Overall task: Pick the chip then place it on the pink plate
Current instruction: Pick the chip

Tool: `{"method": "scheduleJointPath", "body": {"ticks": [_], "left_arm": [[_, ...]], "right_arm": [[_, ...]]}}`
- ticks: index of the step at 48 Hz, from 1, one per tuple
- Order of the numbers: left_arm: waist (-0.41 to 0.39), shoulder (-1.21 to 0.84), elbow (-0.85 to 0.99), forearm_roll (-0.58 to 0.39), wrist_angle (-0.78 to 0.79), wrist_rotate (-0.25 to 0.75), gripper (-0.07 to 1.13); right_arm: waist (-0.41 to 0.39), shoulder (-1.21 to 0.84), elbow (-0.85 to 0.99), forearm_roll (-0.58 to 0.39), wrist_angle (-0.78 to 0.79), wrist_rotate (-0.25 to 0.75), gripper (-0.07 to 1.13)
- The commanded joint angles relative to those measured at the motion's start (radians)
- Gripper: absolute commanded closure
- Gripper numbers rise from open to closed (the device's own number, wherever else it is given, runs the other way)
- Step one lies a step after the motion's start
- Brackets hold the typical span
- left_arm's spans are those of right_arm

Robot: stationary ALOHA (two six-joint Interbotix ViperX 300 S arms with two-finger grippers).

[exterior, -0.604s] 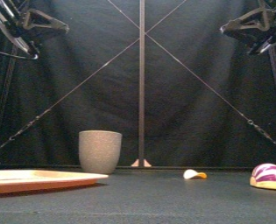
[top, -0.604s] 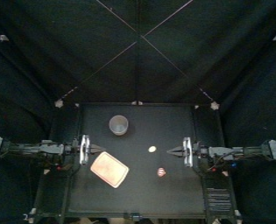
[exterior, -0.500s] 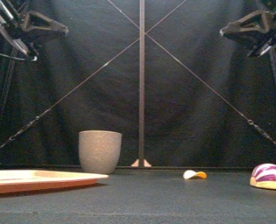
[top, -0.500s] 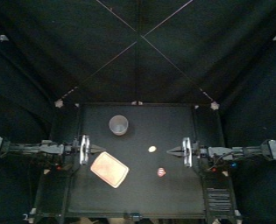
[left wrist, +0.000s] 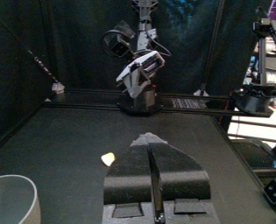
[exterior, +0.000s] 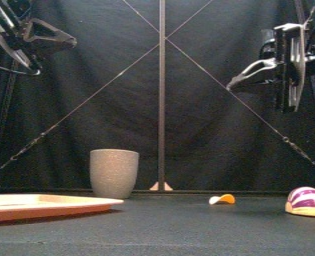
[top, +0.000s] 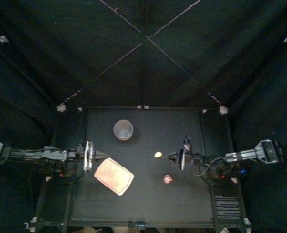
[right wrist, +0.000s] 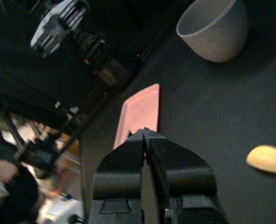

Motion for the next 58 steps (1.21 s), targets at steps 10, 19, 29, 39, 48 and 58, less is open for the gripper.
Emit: {"method": "scheduleJointPath", "body": {"ticks": [10, 19, 29, 39, 48, 58], "left_arm": [[0.002, 0.006, 0.005, -0.005, -0.029, -0.002, 1.06], [0.002, 0.006, 0.015, -0.018, -0.034, -0.003, 1.06], [0.009, 0.006, 0.026, -0.034, -0.04, 0.0, 1.06], [0.014, 0.006, 0.028, -0.035, -0.046, 0.0, 1.06], [0.015, 0.006, 0.034, -0.035, -0.048, 0.0, 1.06], [0.015, 0.006, 0.034, -0.035, -0.058, -0.002, 1.06]], "right_arm": [[0.037, 0.063, 0.034, 0.181, -0.048, 0.244, 0.28], [0.14, 0.264, -0.023, 0.402, -0.094, 0.316, 0.08], [0.161, 0.44, -0.069, 0.535, -0.16, 0.324, 0.08], [0.16, 0.48, -0.094, 0.703, -0.172, 0.319, 0.08], [0.155, 0.511, -0.135, 0.759, -0.173, 0.31, 0.08], [0.132, 0.589, -0.173, 0.773, -0.17, 0.321, 0.08]]}}
